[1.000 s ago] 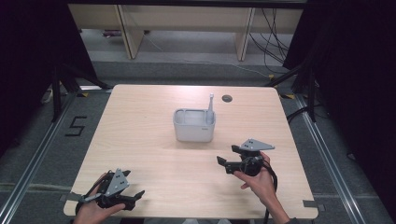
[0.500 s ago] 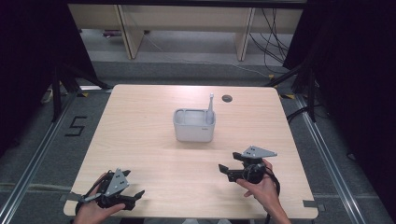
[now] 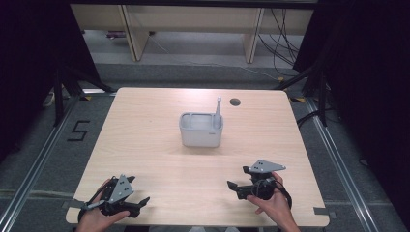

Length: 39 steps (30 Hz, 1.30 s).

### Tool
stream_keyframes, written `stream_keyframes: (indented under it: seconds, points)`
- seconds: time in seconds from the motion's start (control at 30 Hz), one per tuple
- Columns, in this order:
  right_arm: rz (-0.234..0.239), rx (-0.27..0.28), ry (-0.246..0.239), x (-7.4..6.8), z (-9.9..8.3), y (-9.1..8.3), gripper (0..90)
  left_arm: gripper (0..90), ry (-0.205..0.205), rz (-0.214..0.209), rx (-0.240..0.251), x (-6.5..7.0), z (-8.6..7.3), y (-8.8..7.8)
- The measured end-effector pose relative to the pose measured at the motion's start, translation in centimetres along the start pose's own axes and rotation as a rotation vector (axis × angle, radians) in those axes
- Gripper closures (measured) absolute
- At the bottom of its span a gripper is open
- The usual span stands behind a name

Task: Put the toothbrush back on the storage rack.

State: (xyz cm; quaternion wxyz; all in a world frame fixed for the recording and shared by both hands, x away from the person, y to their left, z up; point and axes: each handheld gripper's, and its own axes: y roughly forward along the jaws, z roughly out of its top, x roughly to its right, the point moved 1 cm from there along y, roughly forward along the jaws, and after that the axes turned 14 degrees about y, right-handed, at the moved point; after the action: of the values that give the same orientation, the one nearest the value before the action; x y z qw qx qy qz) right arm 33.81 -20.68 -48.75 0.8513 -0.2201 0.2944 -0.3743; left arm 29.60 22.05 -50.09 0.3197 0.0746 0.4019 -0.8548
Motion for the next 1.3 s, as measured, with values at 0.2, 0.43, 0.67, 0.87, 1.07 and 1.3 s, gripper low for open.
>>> stream_keyframes:
  seconds: [0.2, 0.43, 0.67, 0.87, 1.07, 1.3]
  points:
    - [-0.001, -0.013, -0.032, -0.1, -0.5, 0.1, 16.7, 15.1, -0.003, 0.005, 0.002, 0.0, 0.0, 0.0]
    - [-0.022, -0.062, -0.007, -0.8, -1.5, -0.1, 16.5, 15.1, -0.005, 0.004, 0.003, 0.0, 0.0, 0.0]
    - [-0.040, -0.083, -0.050, -0.9, -2.1, -0.3, 16.4, 15.1, -0.003, 0.004, 0.003, 0.1, 0.0, 0.0]
    - [-0.038, -0.094, -0.072, -0.8, -2.5, -0.5, 16.4, 15.1, -0.002, 0.004, 0.002, 0.1, 0.0, 0.0]
    - [-0.058, -0.099, -0.066, -0.9, -3.0, -0.6, 16.4, 15.1, -0.003, 0.006, 0.003, 0.1, 0.0, 0.0]
    - [-0.071, -0.118, -0.079, -1.0, -3.4, -0.6, 16.4, 15.1, -0.004, 0.005, 0.003, 0.1, 0.0, 0.0]
